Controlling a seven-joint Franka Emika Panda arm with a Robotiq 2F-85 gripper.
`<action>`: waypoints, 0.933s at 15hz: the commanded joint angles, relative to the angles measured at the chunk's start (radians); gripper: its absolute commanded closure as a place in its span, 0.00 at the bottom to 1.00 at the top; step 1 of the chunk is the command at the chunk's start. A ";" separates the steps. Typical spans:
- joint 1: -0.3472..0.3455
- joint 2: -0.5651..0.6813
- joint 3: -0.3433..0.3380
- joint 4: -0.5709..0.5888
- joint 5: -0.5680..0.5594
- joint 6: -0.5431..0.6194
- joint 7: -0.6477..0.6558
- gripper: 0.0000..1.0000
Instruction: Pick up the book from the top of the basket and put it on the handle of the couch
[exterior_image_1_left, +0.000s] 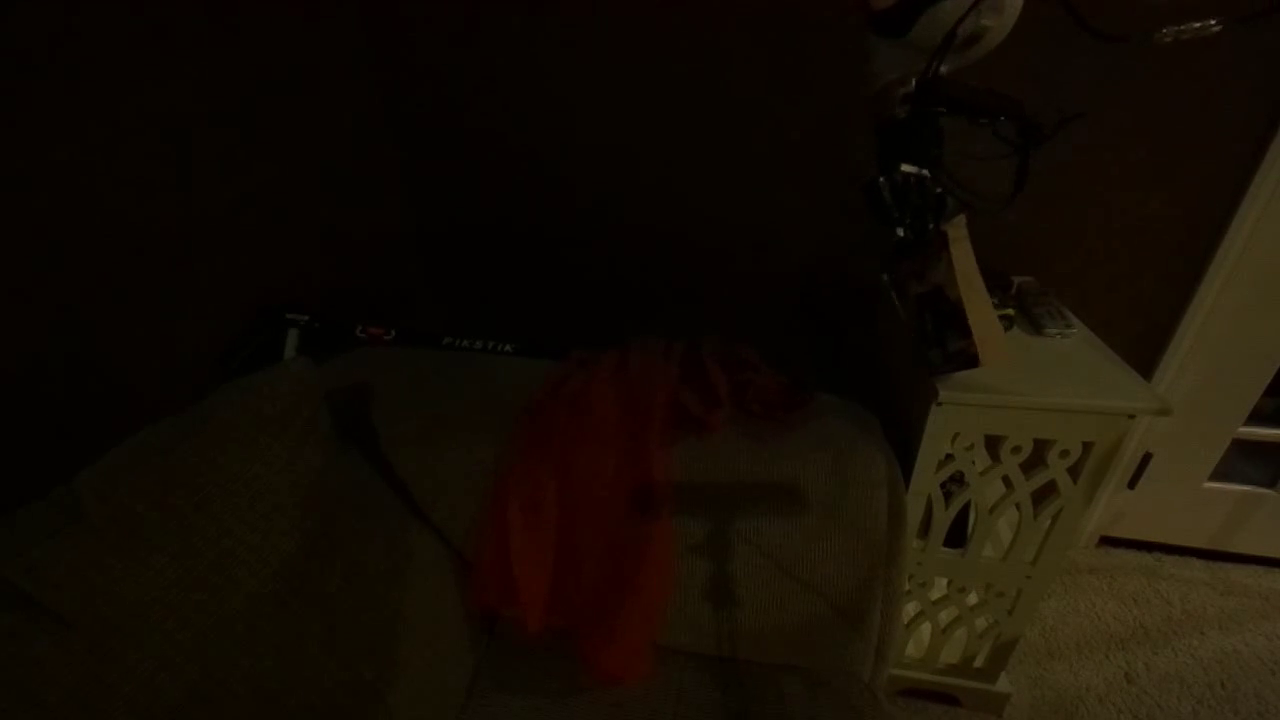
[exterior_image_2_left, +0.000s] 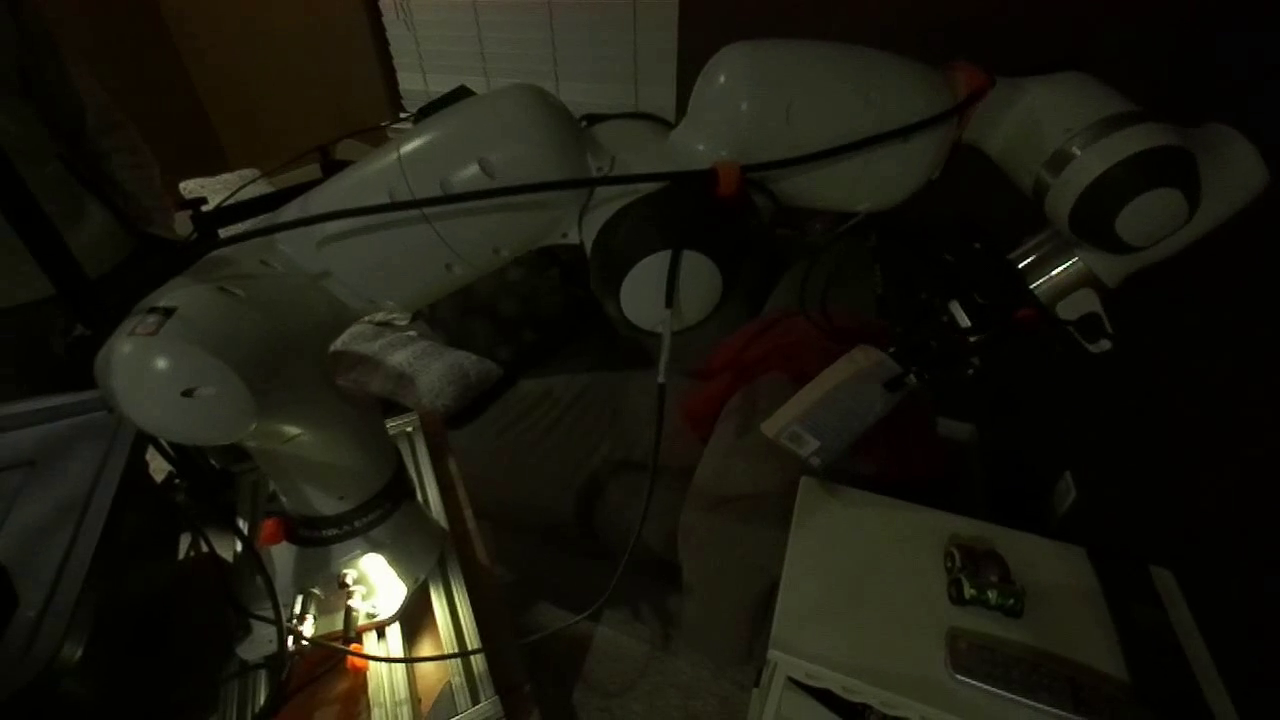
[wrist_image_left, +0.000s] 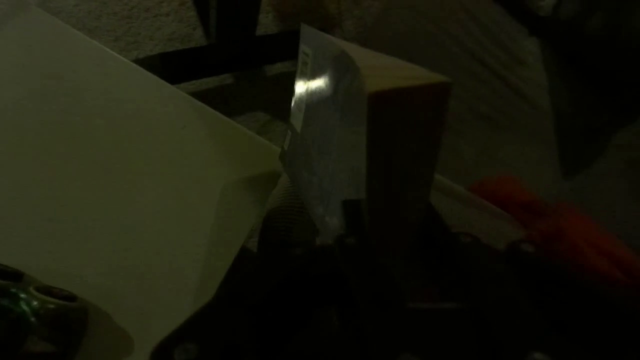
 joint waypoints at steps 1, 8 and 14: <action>-0.064 0.032 0.062 0.010 0.130 -0.019 0.040 0.93; -0.083 0.062 0.098 -0.002 0.284 0.077 0.148 0.70; -0.082 0.065 0.116 -0.007 0.318 0.122 0.190 0.93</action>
